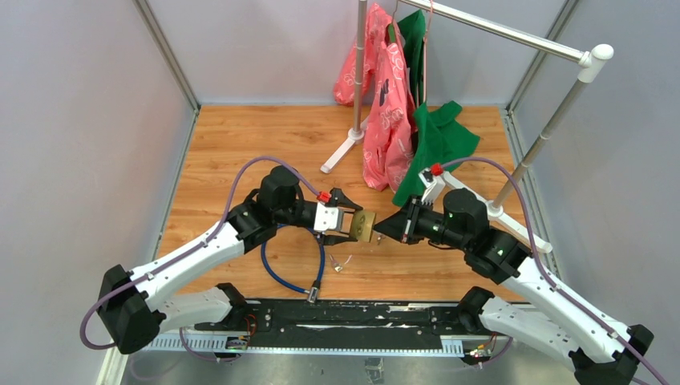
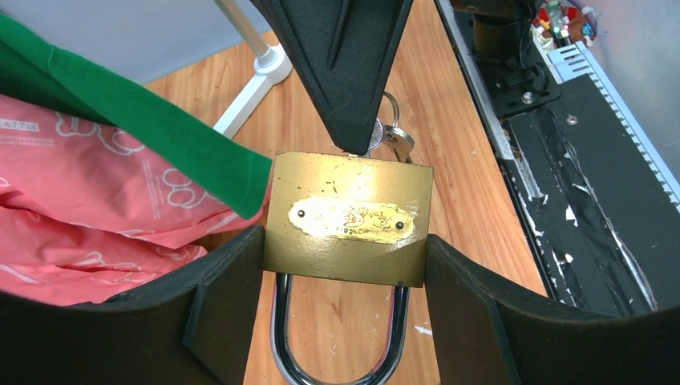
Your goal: Unlock with the key
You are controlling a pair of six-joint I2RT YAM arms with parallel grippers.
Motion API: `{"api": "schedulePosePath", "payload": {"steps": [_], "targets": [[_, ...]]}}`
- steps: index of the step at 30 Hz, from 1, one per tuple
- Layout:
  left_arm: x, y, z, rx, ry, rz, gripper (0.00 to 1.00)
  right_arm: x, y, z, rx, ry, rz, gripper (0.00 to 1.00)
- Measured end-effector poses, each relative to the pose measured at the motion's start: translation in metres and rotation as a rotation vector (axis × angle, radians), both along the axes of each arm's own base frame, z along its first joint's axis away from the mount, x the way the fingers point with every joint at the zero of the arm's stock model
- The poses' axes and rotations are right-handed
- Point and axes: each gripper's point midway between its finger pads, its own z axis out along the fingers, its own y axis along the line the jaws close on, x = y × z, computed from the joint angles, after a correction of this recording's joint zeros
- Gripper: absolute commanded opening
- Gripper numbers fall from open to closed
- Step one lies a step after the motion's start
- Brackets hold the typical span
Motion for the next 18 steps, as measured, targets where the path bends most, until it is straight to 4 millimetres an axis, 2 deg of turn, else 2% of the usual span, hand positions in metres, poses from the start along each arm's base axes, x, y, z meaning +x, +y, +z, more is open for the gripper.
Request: {"api": "schedulePosePath", "payload": {"steps": [7,18], "targets": [[-0.002,0.003,-0.006,0.024,-0.017,-0.014,0.0,-0.002,0.003,-0.008,-0.004,-0.018,0.035,0.0],[0.008,0.006,-0.016,0.044,-0.053,0.04,0.0,0.006,0.005,-0.015,0.002,0.021,-0.013,0.0]]}}
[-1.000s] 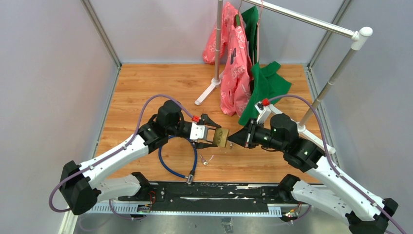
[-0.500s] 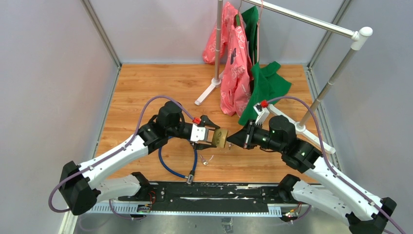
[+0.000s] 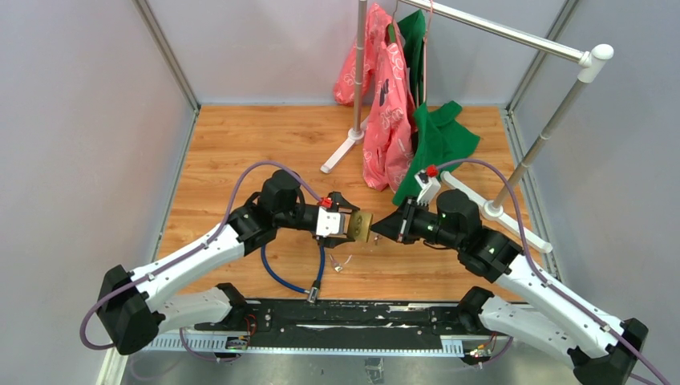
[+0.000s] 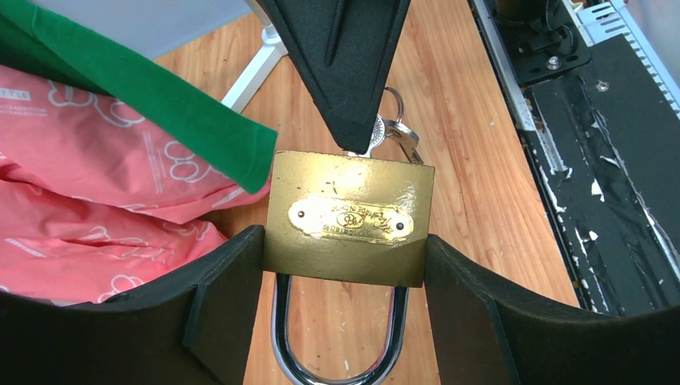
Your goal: Unlock with the key
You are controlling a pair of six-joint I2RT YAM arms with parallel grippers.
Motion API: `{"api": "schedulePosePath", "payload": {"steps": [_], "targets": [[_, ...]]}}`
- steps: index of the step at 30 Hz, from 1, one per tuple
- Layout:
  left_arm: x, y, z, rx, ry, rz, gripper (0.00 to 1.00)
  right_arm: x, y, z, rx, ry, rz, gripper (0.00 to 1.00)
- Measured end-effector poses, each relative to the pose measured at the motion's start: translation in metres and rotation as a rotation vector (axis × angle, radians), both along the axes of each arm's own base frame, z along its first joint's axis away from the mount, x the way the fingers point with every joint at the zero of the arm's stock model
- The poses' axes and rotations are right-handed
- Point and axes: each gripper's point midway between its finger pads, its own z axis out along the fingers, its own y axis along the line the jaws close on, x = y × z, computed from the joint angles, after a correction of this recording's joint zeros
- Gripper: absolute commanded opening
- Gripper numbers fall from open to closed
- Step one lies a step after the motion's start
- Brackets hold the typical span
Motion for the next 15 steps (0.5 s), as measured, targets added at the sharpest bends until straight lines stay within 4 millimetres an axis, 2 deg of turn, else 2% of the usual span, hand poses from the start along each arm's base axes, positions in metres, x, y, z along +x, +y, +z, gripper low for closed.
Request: {"api": "schedulePosePath", "payload": {"steps": [15], "targets": [[0.0036,0.0056,-0.0058,0.008,-0.019,0.045,0.0,0.0051,0.0067,-0.0058,0.042,0.079,-0.04,0.0]]}}
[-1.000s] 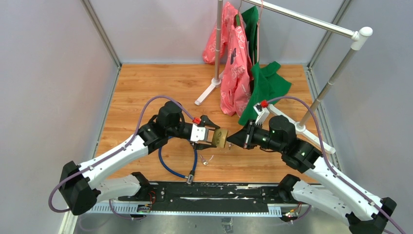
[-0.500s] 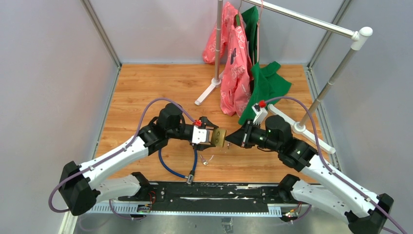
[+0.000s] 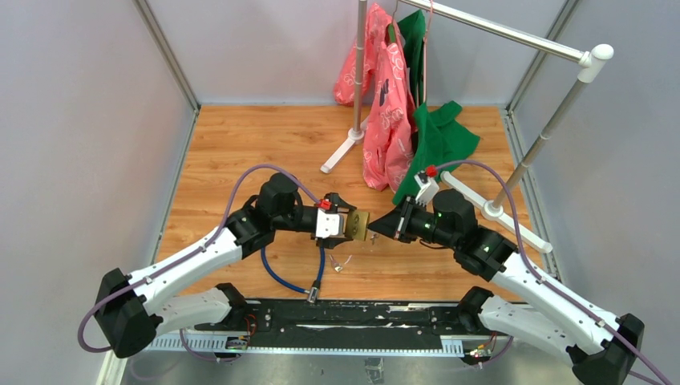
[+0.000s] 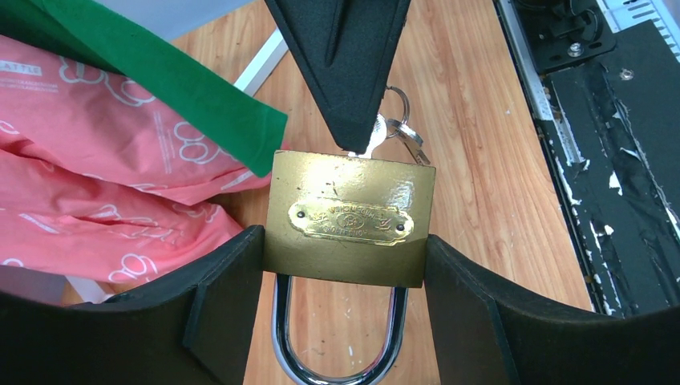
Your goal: Unlock with the key
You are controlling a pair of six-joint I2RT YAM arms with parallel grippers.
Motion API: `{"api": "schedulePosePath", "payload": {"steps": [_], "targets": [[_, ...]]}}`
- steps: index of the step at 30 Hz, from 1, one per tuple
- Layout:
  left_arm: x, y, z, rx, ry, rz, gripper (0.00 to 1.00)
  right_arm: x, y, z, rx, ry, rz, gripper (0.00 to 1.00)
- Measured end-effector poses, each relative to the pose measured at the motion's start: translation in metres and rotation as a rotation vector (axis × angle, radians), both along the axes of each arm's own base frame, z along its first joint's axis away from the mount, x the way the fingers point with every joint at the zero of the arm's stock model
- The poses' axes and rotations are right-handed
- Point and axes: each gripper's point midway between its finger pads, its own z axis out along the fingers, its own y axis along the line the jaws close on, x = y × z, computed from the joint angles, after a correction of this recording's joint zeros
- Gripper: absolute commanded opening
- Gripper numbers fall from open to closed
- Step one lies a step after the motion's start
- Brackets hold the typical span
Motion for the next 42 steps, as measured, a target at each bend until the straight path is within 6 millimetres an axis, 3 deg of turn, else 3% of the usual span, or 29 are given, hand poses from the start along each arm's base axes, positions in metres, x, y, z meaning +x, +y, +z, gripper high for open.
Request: {"api": "schedulePosePath", "payload": {"steps": [42], "targets": [[0.01,0.011,-0.001,0.035,-0.142,0.109,0.0,0.007,0.008,-0.008,0.203,0.424,-0.218,0.0]]}}
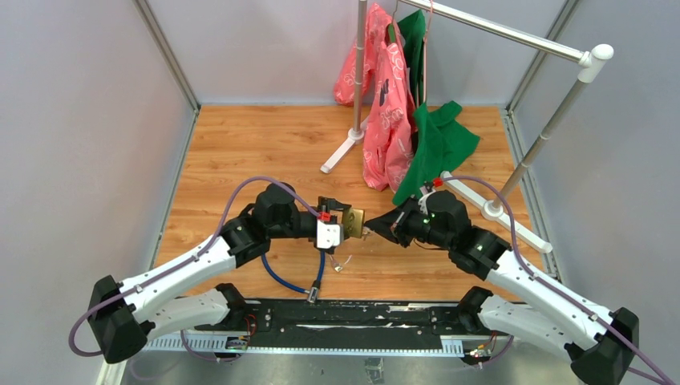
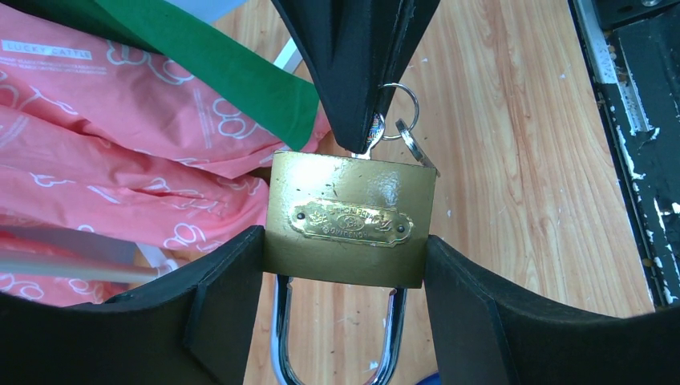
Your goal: Unlock with the key
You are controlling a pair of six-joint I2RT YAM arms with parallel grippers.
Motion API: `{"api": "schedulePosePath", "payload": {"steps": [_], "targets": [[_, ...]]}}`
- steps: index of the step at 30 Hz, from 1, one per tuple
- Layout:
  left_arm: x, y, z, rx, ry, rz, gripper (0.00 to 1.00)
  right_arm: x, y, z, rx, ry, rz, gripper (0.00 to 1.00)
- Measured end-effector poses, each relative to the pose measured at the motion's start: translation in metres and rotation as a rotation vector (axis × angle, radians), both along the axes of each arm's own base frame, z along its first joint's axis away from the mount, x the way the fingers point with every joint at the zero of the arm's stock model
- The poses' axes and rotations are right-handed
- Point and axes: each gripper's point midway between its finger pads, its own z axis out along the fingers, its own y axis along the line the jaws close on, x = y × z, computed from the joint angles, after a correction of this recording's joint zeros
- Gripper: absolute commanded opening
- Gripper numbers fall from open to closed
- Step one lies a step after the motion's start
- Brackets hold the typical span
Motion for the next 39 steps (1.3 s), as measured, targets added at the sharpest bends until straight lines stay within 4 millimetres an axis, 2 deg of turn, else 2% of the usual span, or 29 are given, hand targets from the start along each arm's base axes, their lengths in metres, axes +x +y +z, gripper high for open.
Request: {"api": "schedulePosePath", "payload": {"steps": [16,29,30,31,33,34,35,39], "targets": [[-0.003,0.0,0.011,-0.025,-0.069,-0.009,0.0,-0.003,-0.003,0.008,0.06,0.07,-0.044,0.0],[-0.002,0.0,0.011,-0.026,-0.073,-0.003,0.0,-0.004,-0.004,0.009,0.004,0.167,-0.062,0.0],[-0.002,0.0,0.011,-0.026,-0.073,-0.004,0.0,-0.004,-0.004,0.008,0.003,0.172,-0.064,0.05],[-0.003,0.0,0.011,-0.026,-0.073,-0.005,0.0,-0.005,-0.004,0.008,0.002,0.175,-0.063,0.18],[-0.003,0.0,0.011,-0.026,-0.073,-0.008,0.0,-0.005,-0.005,0.008,0.0,0.172,-0.061,0.63],[-0.003,-0.001,0.011,-0.027,-0.074,-0.009,0.0,-0.006,-0.006,0.008,-0.005,0.166,-0.06,0.78],[-0.001,0.0,0.013,-0.03,-0.081,0.0,0.0,-0.007,-0.008,0.007,-0.021,0.153,-0.053,0.81],[0.011,0.002,0.024,-0.058,-0.123,0.049,0.0,-0.012,-0.021,-0.001,-0.144,0.007,0.006,0.83]]}}
